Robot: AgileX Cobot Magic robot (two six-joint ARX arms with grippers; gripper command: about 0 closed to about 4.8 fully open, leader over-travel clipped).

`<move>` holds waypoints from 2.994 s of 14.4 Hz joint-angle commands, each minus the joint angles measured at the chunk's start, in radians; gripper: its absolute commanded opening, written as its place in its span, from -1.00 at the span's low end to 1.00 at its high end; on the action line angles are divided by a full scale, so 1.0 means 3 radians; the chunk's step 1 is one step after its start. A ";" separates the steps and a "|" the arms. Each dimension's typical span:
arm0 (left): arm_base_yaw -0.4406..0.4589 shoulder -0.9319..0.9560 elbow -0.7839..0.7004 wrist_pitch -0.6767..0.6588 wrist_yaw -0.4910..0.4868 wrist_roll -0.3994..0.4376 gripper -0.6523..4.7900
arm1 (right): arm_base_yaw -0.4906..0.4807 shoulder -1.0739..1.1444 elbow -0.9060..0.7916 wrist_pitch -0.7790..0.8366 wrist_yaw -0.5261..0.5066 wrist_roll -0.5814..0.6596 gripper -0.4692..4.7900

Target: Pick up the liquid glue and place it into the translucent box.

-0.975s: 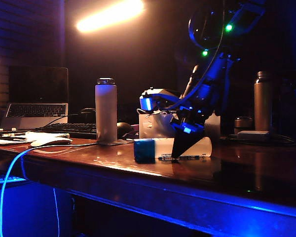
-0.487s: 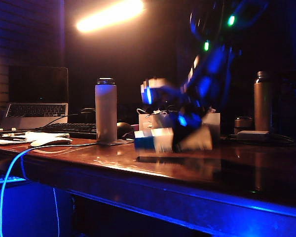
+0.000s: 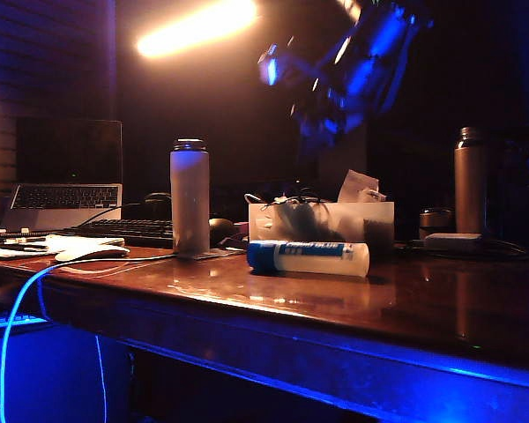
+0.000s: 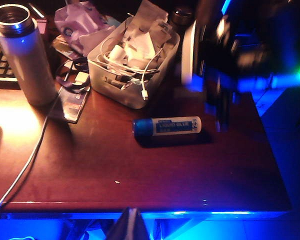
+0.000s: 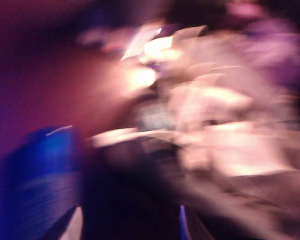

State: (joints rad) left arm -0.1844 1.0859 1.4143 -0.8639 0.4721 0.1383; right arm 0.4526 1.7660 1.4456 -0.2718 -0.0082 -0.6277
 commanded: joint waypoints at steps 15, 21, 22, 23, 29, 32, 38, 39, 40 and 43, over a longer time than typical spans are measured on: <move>0.0000 -0.0008 0.0013 0.0014 0.0100 -0.0003 -0.78 | -0.0046 0.0783 0.0209 -0.0974 -0.1091 0.0195 0.77; 0.0001 -0.0009 0.0013 0.0013 0.0100 -0.0003 -0.78 | -0.0046 0.0888 0.0215 -0.0946 -0.0902 0.0276 0.26; 0.0001 -0.0009 0.0013 0.0013 0.0100 -0.0003 -0.78 | -0.0046 0.0886 0.0219 -0.0954 -0.0904 0.0289 -0.10; 0.0000 -0.0009 0.0013 0.0013 0.0100 -0.0003 -0.78 | -0.0046 0.0885 0.0220 -0.0944 -0.0903 0.0287 -0.36; 0.0001 -0.0008 0.0013 0.0014 0.0099 -0.0001 -0.78 | -0.0046 0.0746 0.0224 -0.0842 -0.0782 0.0295 -0.38; 0.0001 -0.0008 0.0011 0.0015 0.0099 -0.0001 -0.78 | -0.0046 0.0551 0.0225 -0.0582 -0.0768 0.0295 -0.38; 0.0001 -0.0008 0.0013 0.0017 0.0100 -0.0001 -0.78 | -0.0086 0.0334 0.0768 -0.0334 -0.0207 0.0348 -0.38; 0.0001 -0.0008 0.0013 0.0017 0.0100 -0.0001 -0.78 | -0.0134 0.0347 0.0861 -0.0224 -0.0183 0.0350 -0.38; 0.0000 -0.0008 0.0013 0.0017 0.0100 -0.0001 -0.78 | -0.0184 0.0359 0.0917 -0.0102 -0.0173 0.0347 -0.38; 0.0001 -0.0008 0.0013 0.0014 0.0100 -0.0003 -0.78 | -0.0423 0.0474 0.0945 0.0315 -0.0179 0.0347 -0.38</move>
State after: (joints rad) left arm -0.1841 1.0863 1.4143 -0.8715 0.4965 0.1383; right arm 0.3378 1.9007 1.7226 -0.2317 -0.0673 -0.5285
